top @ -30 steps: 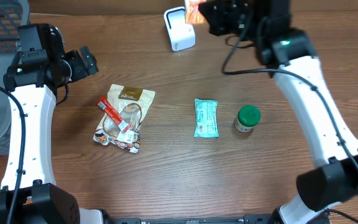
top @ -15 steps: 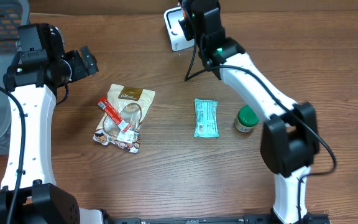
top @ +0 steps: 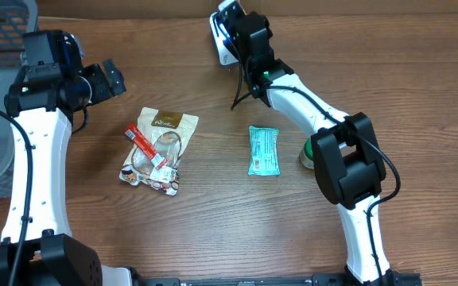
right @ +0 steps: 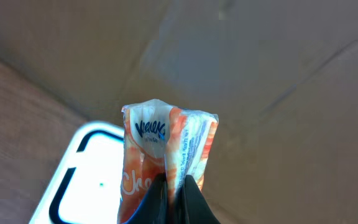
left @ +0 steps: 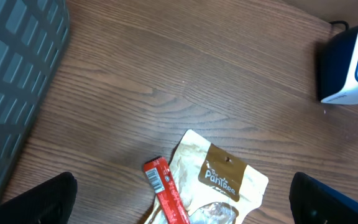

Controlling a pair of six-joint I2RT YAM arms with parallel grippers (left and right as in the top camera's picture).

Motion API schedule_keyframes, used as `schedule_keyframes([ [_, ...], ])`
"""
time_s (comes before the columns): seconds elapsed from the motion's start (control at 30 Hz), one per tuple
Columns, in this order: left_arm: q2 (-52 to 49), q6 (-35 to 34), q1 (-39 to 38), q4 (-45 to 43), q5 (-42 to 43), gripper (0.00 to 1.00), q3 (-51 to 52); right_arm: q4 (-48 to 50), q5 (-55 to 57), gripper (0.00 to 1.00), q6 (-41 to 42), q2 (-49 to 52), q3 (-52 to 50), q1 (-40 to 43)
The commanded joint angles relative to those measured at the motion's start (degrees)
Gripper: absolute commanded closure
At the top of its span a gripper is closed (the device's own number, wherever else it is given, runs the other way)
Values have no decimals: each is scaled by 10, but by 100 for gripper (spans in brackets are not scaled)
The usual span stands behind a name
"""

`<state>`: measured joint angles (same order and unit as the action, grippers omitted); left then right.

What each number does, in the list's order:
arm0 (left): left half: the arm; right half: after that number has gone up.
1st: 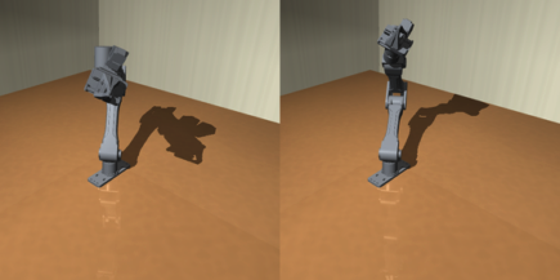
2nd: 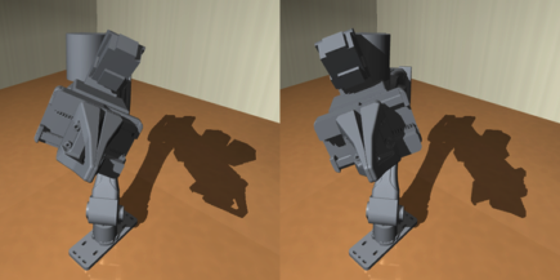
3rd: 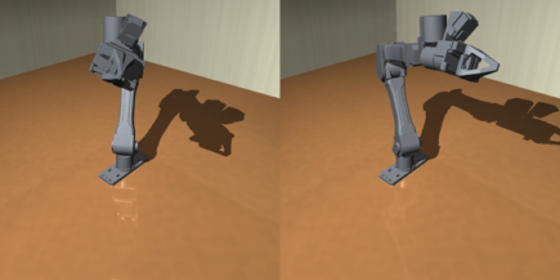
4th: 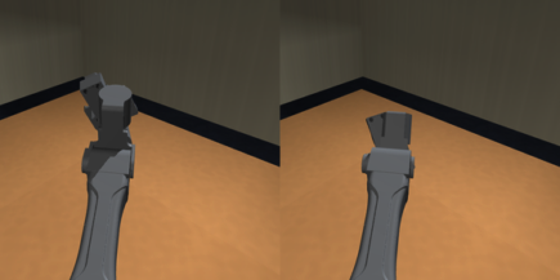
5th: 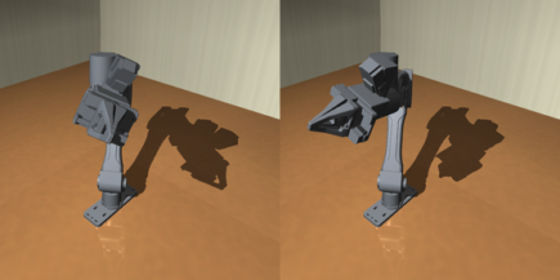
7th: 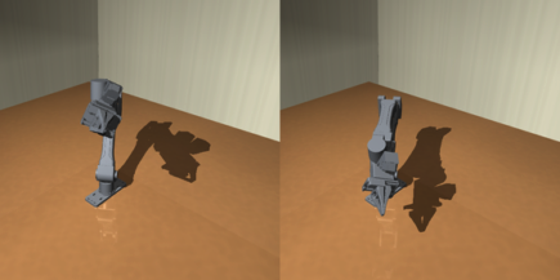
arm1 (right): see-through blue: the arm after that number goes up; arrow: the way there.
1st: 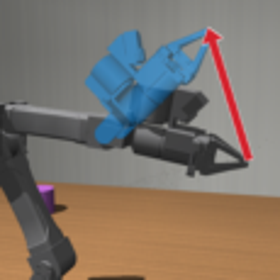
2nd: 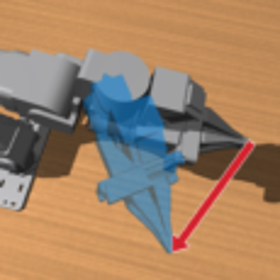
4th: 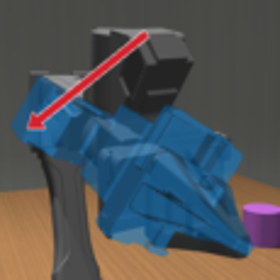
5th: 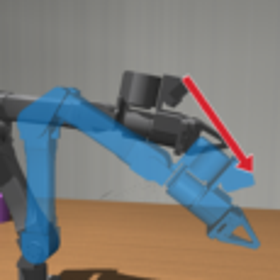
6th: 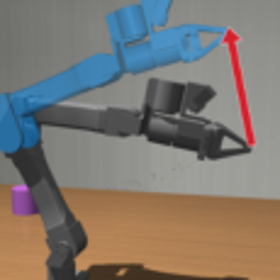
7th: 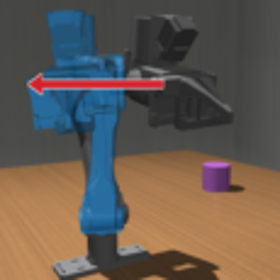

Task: Scan the item barcode
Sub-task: 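Carry the tissue pack to the white scanner and hold it over it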

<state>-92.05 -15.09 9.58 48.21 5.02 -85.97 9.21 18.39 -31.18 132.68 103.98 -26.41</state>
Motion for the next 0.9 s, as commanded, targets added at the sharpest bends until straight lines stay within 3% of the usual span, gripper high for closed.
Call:
schedule_keyframes([
  [0.0, 6, -8, 1, -1, 8, 0, -14, 12, -7, 96, -66, -4, 10, -7],
  [0.37, 6, -8, 1, 0, 8, 0, -14, -19, -11, 96, -75, 14, 10, -12],
  [0.53, 6, -8, 1, -1, 8, 0, -14, -33, -35, 96, -4, 15, 10, -7],
  [0.87, 6, -8, 1, -1, 8, 0, -14, -35, -33, 96, -1, -14, 11, -7],
])
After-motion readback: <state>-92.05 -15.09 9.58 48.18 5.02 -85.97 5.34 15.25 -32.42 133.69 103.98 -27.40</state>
